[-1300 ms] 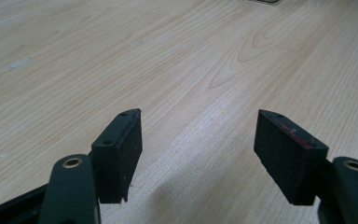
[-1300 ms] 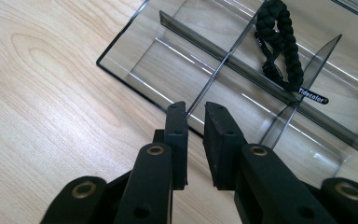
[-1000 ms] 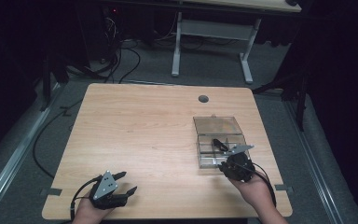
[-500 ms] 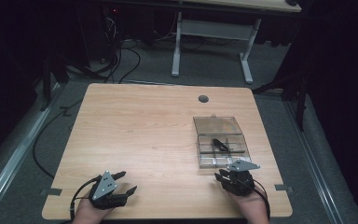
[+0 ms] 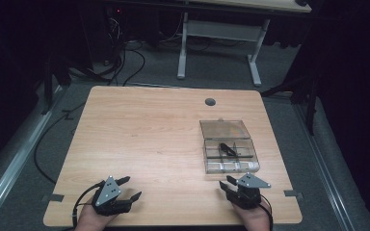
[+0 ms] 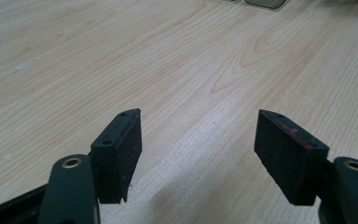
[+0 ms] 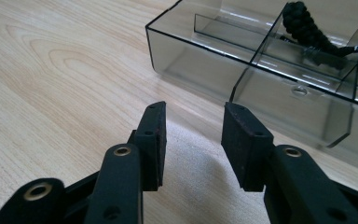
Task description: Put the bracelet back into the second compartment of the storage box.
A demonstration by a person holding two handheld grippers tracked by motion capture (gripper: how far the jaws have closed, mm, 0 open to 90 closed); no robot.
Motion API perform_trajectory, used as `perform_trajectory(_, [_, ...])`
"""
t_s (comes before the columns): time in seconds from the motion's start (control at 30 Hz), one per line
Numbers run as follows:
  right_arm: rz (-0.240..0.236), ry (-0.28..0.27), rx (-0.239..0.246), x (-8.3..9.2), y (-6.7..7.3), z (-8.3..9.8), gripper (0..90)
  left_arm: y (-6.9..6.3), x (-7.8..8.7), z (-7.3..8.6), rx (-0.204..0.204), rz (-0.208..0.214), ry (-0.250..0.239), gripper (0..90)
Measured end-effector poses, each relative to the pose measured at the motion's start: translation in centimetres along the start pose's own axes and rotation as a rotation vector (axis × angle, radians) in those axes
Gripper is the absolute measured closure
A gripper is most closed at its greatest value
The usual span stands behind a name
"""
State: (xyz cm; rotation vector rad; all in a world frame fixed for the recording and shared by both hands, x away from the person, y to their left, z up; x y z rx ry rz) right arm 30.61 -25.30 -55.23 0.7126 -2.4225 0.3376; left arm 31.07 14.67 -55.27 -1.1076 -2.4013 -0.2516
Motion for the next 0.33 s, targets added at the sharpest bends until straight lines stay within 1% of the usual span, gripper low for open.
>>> perform_trajectory(0.07, [-0.006, 0.004, -0.007, -0.03, -0.07, 0.0, 58.8, -0.01, -0.03, 0.0, -0.001, 0.001, 0.002, 32.5])
perform_trajectory(0.13, [-0.012, -0.013, -0.025, 0.11, -0.22, 0.02, 58.3, -0.06, -0.08, 0.0, -0.007, -0.005, 0.007, 32.6])
perform_trajectory(0.2, [-0.009, -0.013, -0.028, 0.14, -0.2, 0.04, 57.9, -0.09, -0.12, 0.0, -0.01, -0.006, 0.013, 32.6])
perform_trajectory(0.33, [0.003, -0.011, -0.014, 0.12, -0.16, 0.04, 57.5, -0.1, -0.14, 0.0, -0.012, -0.005, 0.017, 32.6])
Point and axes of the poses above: each handheld gripper's, and its own axes: x roughly backward along the jaws, z roughly out of its underside, y roughly to its left, the point moved 4 cm from there along -x, roughly forward along the jaws, and after that the axes turned 6 degrees about x, right-handed, at the moved point
